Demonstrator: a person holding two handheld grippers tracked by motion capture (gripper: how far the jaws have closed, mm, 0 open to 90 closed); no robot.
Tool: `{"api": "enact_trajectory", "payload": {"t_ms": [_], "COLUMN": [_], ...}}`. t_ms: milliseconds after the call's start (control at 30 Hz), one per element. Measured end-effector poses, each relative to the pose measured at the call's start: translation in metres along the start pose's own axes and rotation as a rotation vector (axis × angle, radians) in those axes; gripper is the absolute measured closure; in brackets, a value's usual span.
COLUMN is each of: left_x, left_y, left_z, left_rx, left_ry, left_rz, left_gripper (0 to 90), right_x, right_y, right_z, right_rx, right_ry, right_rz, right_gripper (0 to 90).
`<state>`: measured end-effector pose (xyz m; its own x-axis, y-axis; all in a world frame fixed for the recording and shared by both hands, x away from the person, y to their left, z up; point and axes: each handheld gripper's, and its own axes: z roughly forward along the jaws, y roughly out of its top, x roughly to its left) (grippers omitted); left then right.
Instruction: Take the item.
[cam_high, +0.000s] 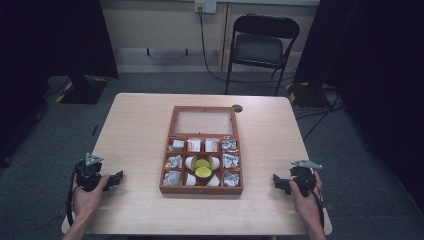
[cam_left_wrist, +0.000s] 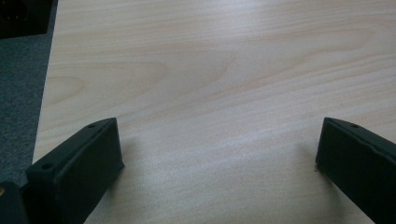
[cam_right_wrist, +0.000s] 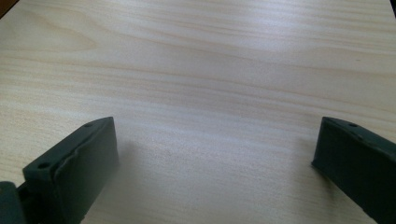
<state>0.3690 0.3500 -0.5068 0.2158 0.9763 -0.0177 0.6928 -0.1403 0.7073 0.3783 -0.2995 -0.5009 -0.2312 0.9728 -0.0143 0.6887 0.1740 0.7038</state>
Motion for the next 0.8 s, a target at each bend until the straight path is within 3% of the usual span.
{"api": "enact_trajectory", "payload": {"t_ms": [267, 367, 400, 600, 800], "left_x": [0.004, 0.003, 0.003, 0.002, -0.004], "left_y": [0.004, 0.005, 0.006, 0.007, 0.01], "left_z": [0.003, -0.001, -0.002, -0.004, -0.012], "left_rx": [0.0, -0.011, -0.007, 0.005, -0.056], "left_ry": [-0.014, -0.003, 0.0, -0.037, -0.086], "left_rz": [0.022, 0.015, 0.013, 0.009, 0.007], "left_gripper": [2.9, 17.4, 17.2, 20.7, 22.9], "right_x": [0.0, 0.0, 0.0, 0.0, 0.0], "right_y": [0.0, 0.0, 0.0, 0.0, 0.0], "right_z": [0.0, 0.0, 0.0, 0.0, 0.0], "right_rx": [0.0, 0.0, 0.0, 0.0, 0.0], "right_ry": [0.0, 0.0, 0.0, 0.0, 0.0], "right_rz": [0.0, 0.0, 0.0, 0.0, 0.0], "right_gripper": [0.0, 0.0, 0.0, 0.0, 0.0]}}
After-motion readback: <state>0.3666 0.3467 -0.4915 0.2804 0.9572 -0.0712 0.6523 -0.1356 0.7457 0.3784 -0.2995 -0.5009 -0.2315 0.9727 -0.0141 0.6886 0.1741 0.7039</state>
